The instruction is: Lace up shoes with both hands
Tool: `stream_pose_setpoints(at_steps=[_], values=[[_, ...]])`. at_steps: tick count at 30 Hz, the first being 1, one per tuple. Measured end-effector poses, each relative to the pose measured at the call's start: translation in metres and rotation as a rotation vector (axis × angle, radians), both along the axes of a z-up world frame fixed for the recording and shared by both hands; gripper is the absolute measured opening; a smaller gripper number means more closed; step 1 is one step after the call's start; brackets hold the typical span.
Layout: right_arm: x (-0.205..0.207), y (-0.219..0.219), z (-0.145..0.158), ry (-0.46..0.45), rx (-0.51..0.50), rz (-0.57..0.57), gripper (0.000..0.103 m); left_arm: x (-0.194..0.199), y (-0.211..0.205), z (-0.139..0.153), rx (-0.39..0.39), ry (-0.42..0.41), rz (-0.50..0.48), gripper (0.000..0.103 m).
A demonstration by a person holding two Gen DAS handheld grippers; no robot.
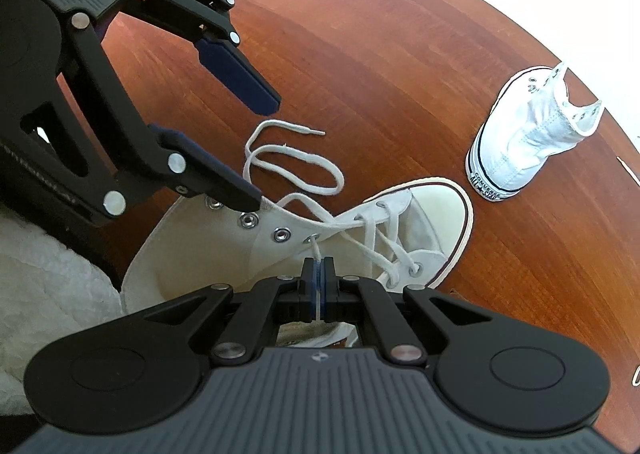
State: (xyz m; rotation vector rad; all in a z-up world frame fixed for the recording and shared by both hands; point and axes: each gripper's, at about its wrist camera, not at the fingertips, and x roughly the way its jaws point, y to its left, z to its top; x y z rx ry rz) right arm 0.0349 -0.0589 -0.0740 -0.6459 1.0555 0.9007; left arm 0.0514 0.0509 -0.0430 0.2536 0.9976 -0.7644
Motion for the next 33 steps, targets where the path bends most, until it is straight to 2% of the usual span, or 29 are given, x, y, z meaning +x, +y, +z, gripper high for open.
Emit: stream_pose_setpoints(at_steps=[8,14,19,20,24,27,31,33], values=[[-0.002,0.0,0.002,-0.004,0.009,-0.006,0.001,0.009,0.013,0.004,-0.035,-0.012,0.095,0.06],[-0.002,-0.001,0.002,-0.01,0.013,-0.01,0.001,0.012,0.013,-0.006,0.021,-0.01,0.066,0.06],[-0.003,-0.002,0.002,-0.012,0.02,-0.014,0.001,0.006,0.004,-0.013,0.083,-0.03,-0.035,0.059],[-0.003,-0.002,0.002,-0.012,0.021,-0.015,0.001,0.005,0.002,-0.015,0.095,-0.036,-0.062,0.057],[-0.004,-0.002,0.001,-0.014,0.023,-0.019,0.001,-0.004,-0.011,-0.023,0.137,-0.084,-0.204,0.039],[-0.004,-0.003,0.001,-0.013,0.025,-0.02,0.001,-0.009,-0.02,-0.029,0.167,-0.117,-0.295,0.033],[-0.005,-0.003,0.001,-0.017,0.028,-0.022,0.002,-0.017,-0.029,-0.036,0.213,-0.183,-0.401,0.032],[-0.006,-0.004,0.001,-0.018,0.031,-0.027,0.002,-0.018,-0.032,-0.038,0.223,-0.2,-0.441,0.029]])
